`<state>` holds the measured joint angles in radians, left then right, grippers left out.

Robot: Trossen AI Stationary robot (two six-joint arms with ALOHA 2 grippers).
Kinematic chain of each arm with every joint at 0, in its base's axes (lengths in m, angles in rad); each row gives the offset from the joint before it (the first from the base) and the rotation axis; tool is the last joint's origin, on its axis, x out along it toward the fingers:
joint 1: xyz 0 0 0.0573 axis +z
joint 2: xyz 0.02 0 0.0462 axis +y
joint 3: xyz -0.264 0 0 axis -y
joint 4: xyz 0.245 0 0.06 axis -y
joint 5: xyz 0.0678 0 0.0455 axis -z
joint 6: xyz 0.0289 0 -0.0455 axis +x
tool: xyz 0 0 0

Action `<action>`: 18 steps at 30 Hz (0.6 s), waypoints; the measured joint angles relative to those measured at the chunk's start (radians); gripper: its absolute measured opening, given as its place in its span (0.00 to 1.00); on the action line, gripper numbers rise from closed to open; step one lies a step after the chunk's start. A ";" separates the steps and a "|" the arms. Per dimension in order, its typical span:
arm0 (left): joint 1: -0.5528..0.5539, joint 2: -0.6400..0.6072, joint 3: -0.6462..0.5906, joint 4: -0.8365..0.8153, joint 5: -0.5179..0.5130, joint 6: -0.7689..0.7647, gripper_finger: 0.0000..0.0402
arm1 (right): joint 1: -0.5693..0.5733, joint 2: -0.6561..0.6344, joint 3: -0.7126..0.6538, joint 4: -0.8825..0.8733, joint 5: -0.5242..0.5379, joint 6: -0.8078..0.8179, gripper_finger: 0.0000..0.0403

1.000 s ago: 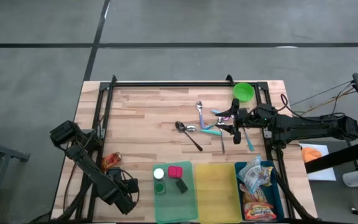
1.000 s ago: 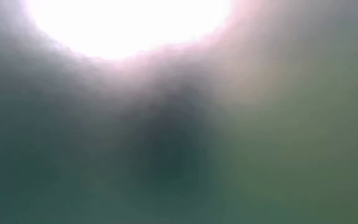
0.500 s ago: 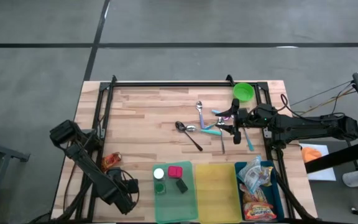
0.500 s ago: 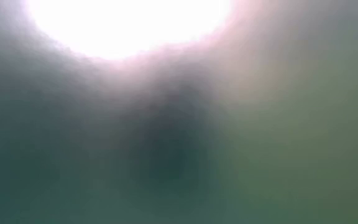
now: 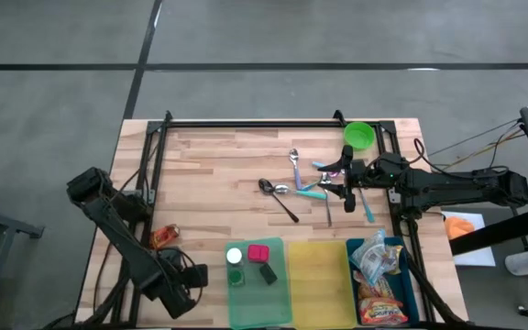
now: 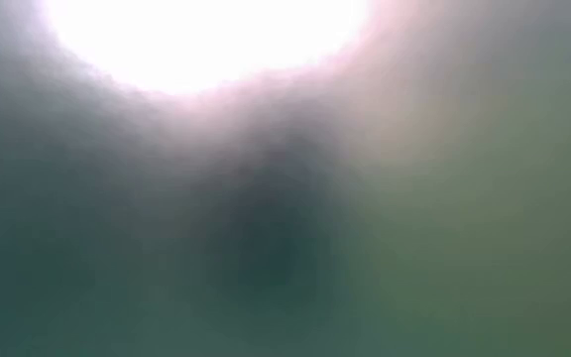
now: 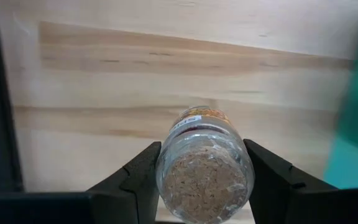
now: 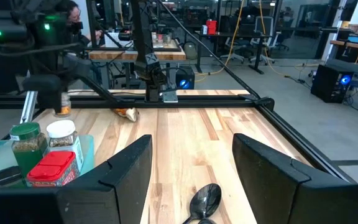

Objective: Pick & Place Food Item
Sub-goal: Put the brown seasoning bottle into the green bin

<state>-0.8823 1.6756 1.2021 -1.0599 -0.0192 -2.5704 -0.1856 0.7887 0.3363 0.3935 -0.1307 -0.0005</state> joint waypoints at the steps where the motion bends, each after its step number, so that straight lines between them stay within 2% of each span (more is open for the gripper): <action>1: 0.000 0.005 0.015 -0.006 -0.018 -0.001 0.44 | 0.000 0.000 0.000 0.000 0.000 0.000 0.55; 8: 0.005 0.044 0.100 -0.010 -0.131 0.008 0.44 | 0.000 0.000 0.000 0.000 0.000 0.000 0.55; 18: 0.039 0.136 0.286 -0.037 -0.142 0.100 0.44 | 0.000 0.000 0.000 0.000 0.000 0.000 0.55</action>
<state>-0.8431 1.8115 1.4883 -1.0966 -0.1611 -2.4709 -0.1860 0.7887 0.3363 0.3935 -0.1303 -0.0006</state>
